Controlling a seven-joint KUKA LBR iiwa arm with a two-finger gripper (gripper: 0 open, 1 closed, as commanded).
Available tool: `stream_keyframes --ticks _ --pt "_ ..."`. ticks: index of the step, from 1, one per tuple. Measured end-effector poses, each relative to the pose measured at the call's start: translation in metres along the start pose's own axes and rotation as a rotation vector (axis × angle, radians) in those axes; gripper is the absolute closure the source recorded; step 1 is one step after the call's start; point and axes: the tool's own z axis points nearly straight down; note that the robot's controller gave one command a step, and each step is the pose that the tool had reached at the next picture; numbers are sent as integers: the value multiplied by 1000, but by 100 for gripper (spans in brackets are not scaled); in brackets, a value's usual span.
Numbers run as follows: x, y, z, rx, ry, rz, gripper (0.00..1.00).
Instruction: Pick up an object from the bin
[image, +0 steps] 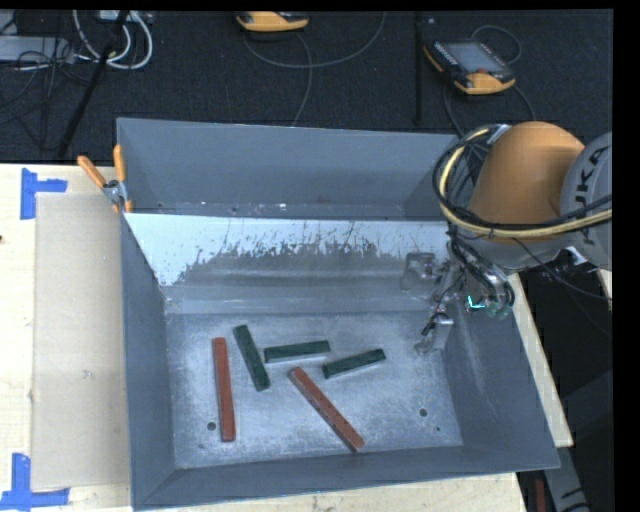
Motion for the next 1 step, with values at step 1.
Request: stream_keyframes --ticks 1 --pt "47 36 107 -2 3 9 0"
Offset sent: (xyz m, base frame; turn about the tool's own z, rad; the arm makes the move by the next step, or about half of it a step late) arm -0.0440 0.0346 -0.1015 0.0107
